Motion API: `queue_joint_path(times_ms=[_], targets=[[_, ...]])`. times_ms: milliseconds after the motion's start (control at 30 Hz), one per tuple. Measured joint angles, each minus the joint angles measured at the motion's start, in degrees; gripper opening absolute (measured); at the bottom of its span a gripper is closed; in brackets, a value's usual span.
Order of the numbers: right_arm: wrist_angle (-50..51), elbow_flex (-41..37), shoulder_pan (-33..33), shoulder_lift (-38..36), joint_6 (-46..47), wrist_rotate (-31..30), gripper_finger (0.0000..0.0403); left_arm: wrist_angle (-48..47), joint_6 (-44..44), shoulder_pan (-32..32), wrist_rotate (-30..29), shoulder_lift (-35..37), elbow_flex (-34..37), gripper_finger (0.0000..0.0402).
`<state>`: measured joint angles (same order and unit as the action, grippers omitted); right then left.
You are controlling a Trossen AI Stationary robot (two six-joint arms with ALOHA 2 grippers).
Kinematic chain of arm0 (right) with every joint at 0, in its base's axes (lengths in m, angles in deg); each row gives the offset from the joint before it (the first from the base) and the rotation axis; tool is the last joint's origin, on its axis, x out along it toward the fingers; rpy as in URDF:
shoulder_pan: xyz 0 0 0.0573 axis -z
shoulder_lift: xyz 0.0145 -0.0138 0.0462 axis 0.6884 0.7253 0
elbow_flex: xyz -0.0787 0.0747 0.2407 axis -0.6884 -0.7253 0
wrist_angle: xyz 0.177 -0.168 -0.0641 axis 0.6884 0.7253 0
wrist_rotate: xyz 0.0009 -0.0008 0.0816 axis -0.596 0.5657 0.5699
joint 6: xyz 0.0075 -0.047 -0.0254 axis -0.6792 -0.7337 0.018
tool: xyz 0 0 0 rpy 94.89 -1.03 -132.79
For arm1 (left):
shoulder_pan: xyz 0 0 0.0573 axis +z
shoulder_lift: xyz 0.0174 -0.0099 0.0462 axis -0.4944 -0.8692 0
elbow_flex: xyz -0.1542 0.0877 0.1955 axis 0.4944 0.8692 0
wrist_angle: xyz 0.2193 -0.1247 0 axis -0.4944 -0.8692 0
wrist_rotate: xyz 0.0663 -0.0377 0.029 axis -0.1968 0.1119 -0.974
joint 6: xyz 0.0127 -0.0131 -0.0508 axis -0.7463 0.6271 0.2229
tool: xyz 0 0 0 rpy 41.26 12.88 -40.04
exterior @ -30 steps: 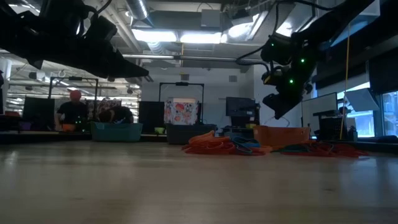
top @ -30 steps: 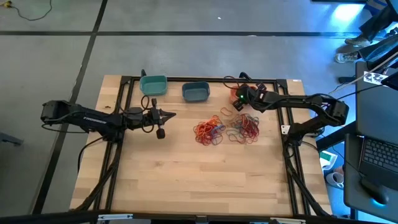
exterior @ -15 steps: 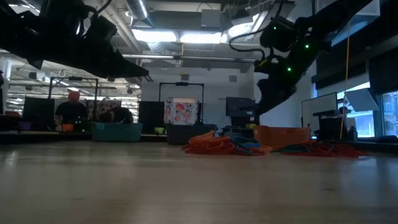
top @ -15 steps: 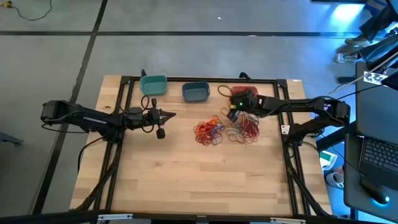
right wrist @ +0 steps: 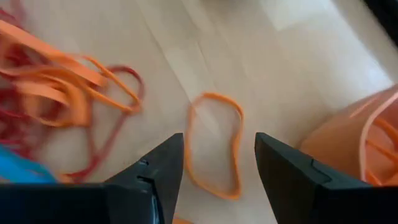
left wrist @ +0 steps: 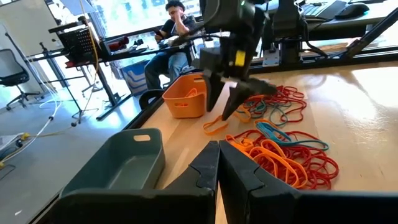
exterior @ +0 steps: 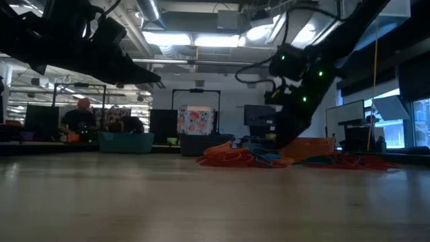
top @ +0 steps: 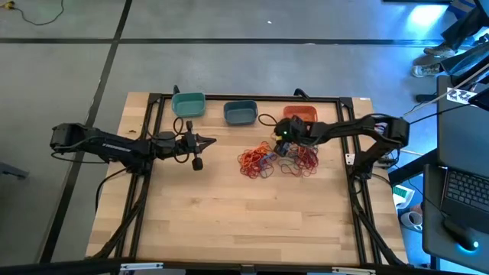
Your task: Sort rubber bands into baskets
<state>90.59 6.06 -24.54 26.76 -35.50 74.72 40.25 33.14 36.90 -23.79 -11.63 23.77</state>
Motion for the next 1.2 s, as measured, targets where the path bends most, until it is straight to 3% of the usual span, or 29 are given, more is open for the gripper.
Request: queue_joint_path(times_ms=[133, 333, 500, 700, 933, 1200], targets=[[-0.5, 0.0, 1.1, 2.5, 1.3, -1.5, 0.0189, 0.0, 0.0, 0.0, 0.0, 0.0, 0.0, 0.0005], [-1.0, 0.0, 1.8, 3.9, 1.7, -1.0, 0.0142, 0.0, 0.0, 0.0, 0.0, 0.0, 0.0, 0.0005], [-1.0, 0.0, 1.7, 4.0, 2.1, -1.5, 0.0087, 0.0, 0.0, 0.0, 0.0, 0.0, 0.0, 0.0005], [-0.5, 0.0, 1.7, 4.1, 1.2, -6.2, 0.0007, 0.0, 0.0, 0.0, 0.0, 0.0, 0.0, 0.0005], [-0.7, -0.1, -0.4, 2.7, -0.5, -8.9, 0.0005, 0.0, 0.0, 0.0, 0.0, 0.0, 0.0, 0.0005], [4.5, -0.1, -4.5, -6.7, -1.0, -14.9, 0.0005, 0.0, 0.0, 0.0, 0.0, 0.0, 0.0, 0.0005]])
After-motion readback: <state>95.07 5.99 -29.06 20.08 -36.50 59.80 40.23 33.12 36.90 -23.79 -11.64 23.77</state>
